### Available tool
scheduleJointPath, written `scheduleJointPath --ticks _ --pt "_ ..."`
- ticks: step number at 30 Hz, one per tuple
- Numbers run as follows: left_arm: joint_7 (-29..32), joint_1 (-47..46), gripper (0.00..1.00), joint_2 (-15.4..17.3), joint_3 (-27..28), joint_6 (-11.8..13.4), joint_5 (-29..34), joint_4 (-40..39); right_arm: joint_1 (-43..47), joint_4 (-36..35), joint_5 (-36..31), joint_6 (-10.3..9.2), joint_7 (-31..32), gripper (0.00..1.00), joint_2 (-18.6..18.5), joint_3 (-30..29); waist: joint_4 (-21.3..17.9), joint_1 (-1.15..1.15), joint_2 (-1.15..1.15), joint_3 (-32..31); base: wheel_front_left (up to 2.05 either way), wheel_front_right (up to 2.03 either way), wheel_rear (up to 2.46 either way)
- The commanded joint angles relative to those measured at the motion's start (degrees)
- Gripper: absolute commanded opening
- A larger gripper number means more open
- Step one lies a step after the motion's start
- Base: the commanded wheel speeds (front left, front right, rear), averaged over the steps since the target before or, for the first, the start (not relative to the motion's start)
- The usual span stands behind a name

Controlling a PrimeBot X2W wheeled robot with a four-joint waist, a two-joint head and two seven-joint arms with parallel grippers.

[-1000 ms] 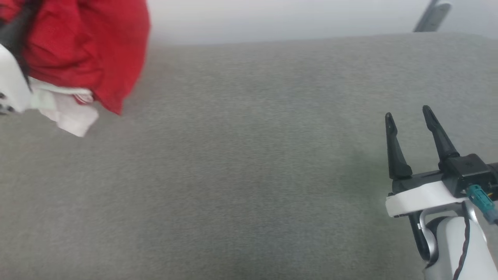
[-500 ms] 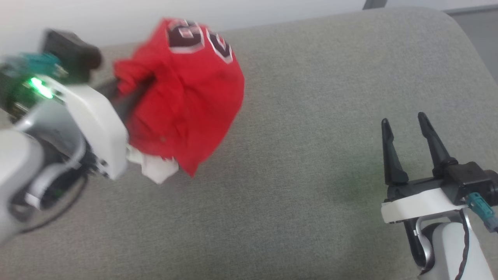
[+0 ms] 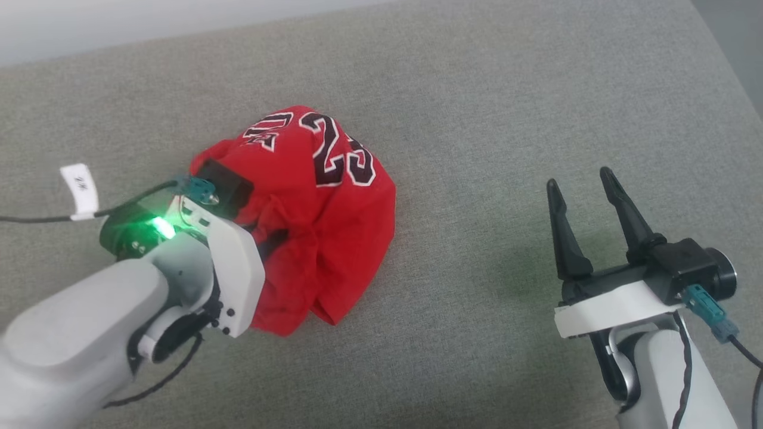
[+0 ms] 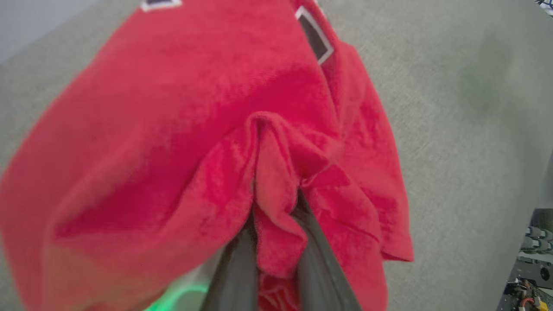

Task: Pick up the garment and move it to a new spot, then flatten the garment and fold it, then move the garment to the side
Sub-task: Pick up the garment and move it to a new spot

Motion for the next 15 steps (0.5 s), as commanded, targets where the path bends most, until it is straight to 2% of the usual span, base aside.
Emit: scheduleJointPath --ticks 1,12,13,14,15 --pt "0.47 1.23 0.00 -1.12 -0.36 -0.73 0.79 2.09 -0.92 -0.09 0.72 -0.04 -0.42 1.00 0.05 0.38 -0.23 0.00 0.00 0.52 0.00 0.00 0.00" --pt "0.81 2.63 0.00 -7.17 -1.67 -5.17 1.84 13.40 -1.65 0.14 1.01 -0.04 -0.44 1.00 0.05 1.37 0.46 0.00 0.00 0.66 0.00 0.00 0.00" --pt "0.55 2.50 0.37 -7.53 -1.58 -5.48 1.61 13.71 -1.56 0.32 0.86 -0.04 -0.43 1.00 0.04 1.35 0.69 0.00 0.00 0.32 0.00 0.00 0.00" --pt "0.23 2.42 0.79 -7.78 -1.37 -5.72 1.36 14.00 -1.52 0.54 0.73 -0.04 -0.44 1.00 0.04 1.40 0.89 0.00 0.00 -0.06 0.00 0.00 0.00" --pt "-0.02 2.41 1.00 -8.07 -1.12 -5.88 1.15 14.26 -1.47 0.78 0.62 -0.04 -0.44 1.00 0.04 1.41 1.11 0.00 0.00 -0.51 0.00 0.00 0.00"
